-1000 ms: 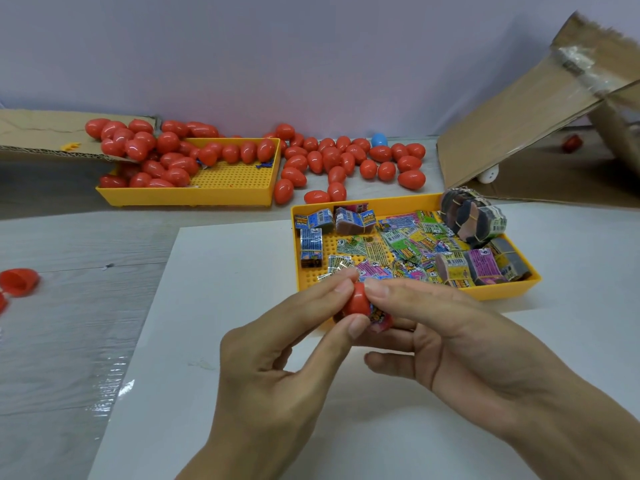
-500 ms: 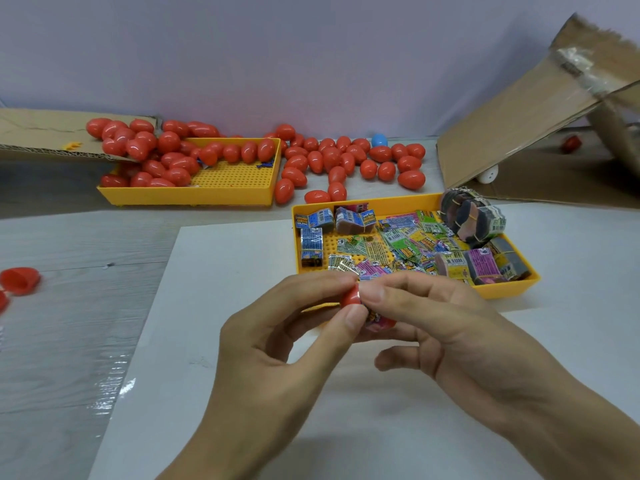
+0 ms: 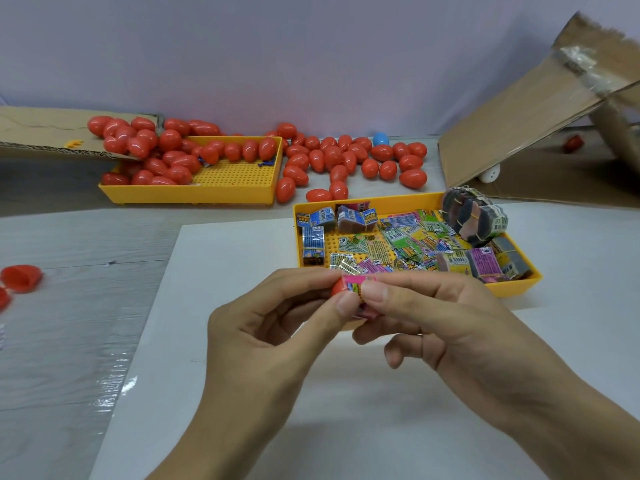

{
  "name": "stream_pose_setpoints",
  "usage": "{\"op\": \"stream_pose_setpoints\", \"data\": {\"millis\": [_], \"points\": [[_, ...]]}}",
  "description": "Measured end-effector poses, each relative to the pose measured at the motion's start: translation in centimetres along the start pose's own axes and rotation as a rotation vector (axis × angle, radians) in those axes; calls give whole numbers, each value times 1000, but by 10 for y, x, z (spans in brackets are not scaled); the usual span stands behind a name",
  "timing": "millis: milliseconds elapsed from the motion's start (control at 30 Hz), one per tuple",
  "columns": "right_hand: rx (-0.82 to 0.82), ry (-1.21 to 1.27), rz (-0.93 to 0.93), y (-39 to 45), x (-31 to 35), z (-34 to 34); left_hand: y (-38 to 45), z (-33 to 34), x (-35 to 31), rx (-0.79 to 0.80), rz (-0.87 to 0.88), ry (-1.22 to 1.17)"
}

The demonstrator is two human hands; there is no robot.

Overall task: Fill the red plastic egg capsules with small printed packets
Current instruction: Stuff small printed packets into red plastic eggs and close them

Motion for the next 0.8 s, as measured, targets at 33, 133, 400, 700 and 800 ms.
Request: {"op": "stream_pose_setpoints", "data": {"millis": [33,133,400,700,800], "points": [[8,-2,0,0,0,1,0,0,1,5,-14,-18],[15,4,-4,1,0,1,2,0,6,24,-74,-88],[11,-43,-55,2,2,1,2,-3,16,-5,-193,-104],[-104,-303,-471,-5,14,-4,4,-1,24,40,-364,-116],[-66,-381,-554,-7,17,2,0,5,22,117,-334,-99]]}}
Point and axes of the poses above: each hand's wrist, its own y-axis towards the middle knuckle, its own z-axis out of the palm, x = y × z, the point moved 7 cm from there along y, towards the middle knuckle, and after that the axes turned 8 degrees about -x, right-handed, at the moved point
